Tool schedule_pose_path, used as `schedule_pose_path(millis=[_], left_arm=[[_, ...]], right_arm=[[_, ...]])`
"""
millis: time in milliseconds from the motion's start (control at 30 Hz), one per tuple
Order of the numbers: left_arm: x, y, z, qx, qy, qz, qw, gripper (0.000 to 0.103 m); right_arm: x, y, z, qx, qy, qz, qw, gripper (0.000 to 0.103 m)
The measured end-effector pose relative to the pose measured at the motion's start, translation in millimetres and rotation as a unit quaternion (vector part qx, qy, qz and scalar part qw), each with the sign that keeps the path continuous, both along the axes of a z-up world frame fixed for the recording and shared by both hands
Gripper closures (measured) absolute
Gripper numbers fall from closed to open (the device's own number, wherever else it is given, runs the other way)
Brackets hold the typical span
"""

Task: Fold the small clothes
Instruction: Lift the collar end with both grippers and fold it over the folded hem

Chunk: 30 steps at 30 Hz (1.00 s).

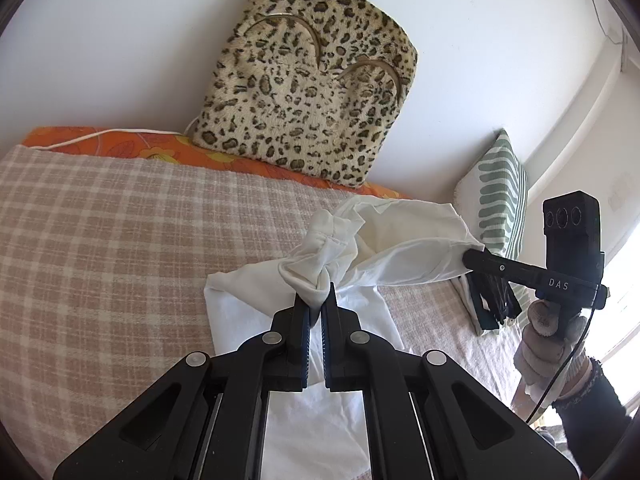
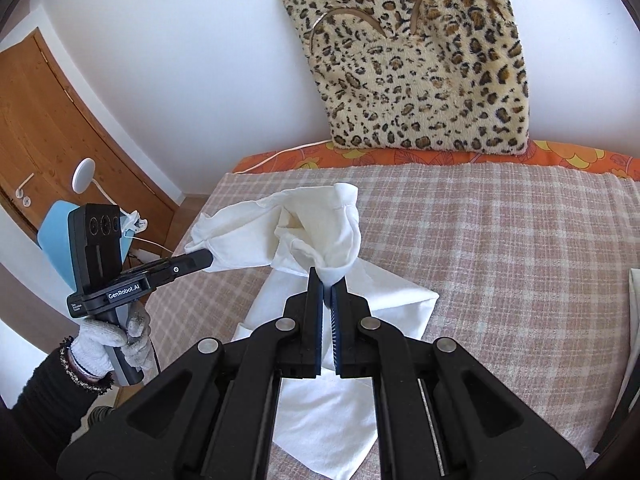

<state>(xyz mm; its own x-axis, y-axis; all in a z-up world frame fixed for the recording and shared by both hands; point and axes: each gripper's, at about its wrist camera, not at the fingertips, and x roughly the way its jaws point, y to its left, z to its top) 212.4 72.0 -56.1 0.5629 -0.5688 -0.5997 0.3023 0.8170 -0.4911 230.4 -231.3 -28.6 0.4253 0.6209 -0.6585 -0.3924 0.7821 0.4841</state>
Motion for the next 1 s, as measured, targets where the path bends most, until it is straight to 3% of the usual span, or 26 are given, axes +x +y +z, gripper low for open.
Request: schedule_pose_path(millis=[200, 633, 867, 1000], left_arm=[[-36.2, 2.6, -13.9, 0.016, 0.008, -0.012, 0.9998, 0.100], [-88.8, -12.4, -60.5, 0.114, -0.005, -0.051, 0.9922, 0.100], [-101.5, -11.1, -68.5, 0.151, -0.008, -0.072, 0.9859, 0.095], [-114.8, -14.1, -74.0, 0.197, -0.002, -0.104, 0.9748, 0.090]], right_arm=[[-42.8, 7.6, -0.1, -0.018, -0.007, 0.017, 1.000, 0.098], [-118.1, 19.3, -31.7, -0.121, -0.052, 0.050, 0.990, 0.098], [-141.7, 12.1, -39.9, -0.186, -0.108, 0.055, 0.975, 0.098], [-159.5, 7.2, -40.6, -0.235, -0.130, 0.074, 0.961, 0.098]])
